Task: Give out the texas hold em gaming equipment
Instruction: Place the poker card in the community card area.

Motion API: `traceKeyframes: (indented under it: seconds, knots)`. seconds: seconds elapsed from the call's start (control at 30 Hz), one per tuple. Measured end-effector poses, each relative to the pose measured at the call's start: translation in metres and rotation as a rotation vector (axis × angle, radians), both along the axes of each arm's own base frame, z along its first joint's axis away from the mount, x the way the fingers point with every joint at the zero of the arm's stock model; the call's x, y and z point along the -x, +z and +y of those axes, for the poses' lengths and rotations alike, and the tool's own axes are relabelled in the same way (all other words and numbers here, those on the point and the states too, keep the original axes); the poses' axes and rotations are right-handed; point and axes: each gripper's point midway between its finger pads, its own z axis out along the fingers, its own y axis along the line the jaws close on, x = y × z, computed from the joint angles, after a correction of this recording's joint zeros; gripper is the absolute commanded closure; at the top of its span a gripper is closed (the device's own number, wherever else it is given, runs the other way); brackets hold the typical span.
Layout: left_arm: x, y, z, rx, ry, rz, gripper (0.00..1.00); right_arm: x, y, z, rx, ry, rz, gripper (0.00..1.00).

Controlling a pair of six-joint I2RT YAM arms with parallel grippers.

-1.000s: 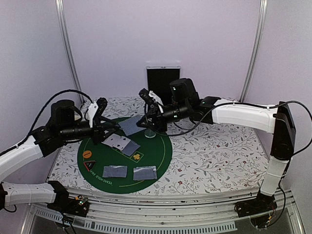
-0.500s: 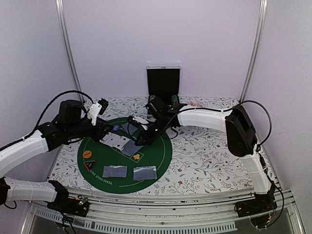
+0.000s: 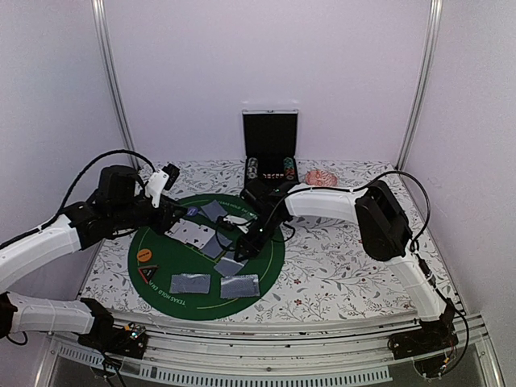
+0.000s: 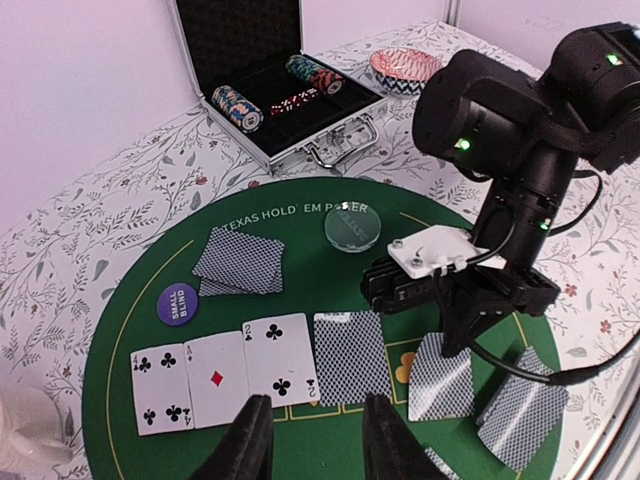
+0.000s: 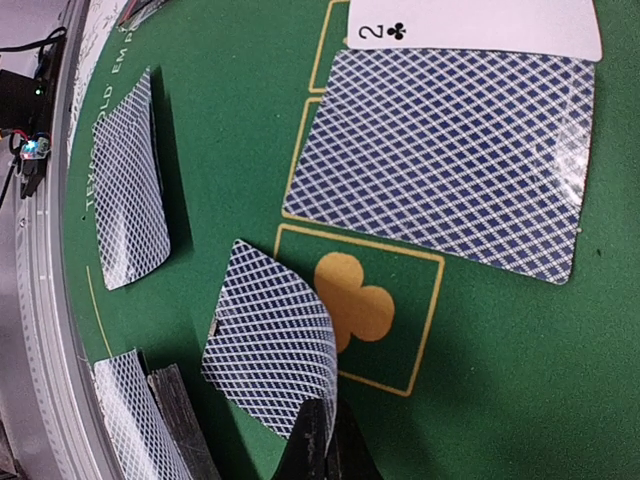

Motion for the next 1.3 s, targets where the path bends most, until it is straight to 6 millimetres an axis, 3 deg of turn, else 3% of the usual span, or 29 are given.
traceKeyframes:
  seconds: [0.5, 0.6, 0.67, 0.8, 0.87, 1.17, 1.2, 1.27, 1.3]
  knots:
    - [0.0, 0.0, 0.0, 0.0, 0.001, 0.001, 0.68, -0.03, -0.008, -0.001, 0.049, -0.054, -0.099, 0.98]
    - [0.0, 0.0, 0.0, 0.0, 0.001, 0.001, 0.68, -0.033, -0.008, 0.0, 0.054, -0.059, -0.112, 0.94]
    - [0.0, 0.0, 0.0, 0.0, 0.001, 0.001, 0.68, -0.035, -0.008, 0.001, 0.057, -0.061, -0.12, 0.85]
    - [0.0, 0.0, 0.0, 0.0, 0.0, 0.001, 0.68, -0.038, -0.006, 0.002, 0.056, -0.065, -0.132, 0.48]
    - [0.0, 0.0, 0.0, 0.001, -0.002, 0.001, 0.68, -0.039, -0.004, 0.005, 0.053, -0.063, -0.148, 0.41]
    - [0.0, -0.001, -0.001, 0.003, -0.007, 0.005, 0.68, -0.056, -0.001, 0.003, 0.095, -0.094, -0.268, 0.27]
    - [0.0, -0.001, -0.001, 0.002, -0.007, 0.006, 0.68, -0.059, 0.0, 0.0, 0.107, -0.104, -0.286, 0.23]
    - [0.0, -0.002, -0.001, 0.001, -0.006, 0.008, 0.68, -0.065, 0.002, -0.005, 0.128, -0.124, -0.311, 0.03]
    - [0.0, -0.002, -0.001, 0.001, -0.006, 0.008, 0.68, -0.066, 0.005, -0.01, 0.135, -0.133, -0.325, 0.01]
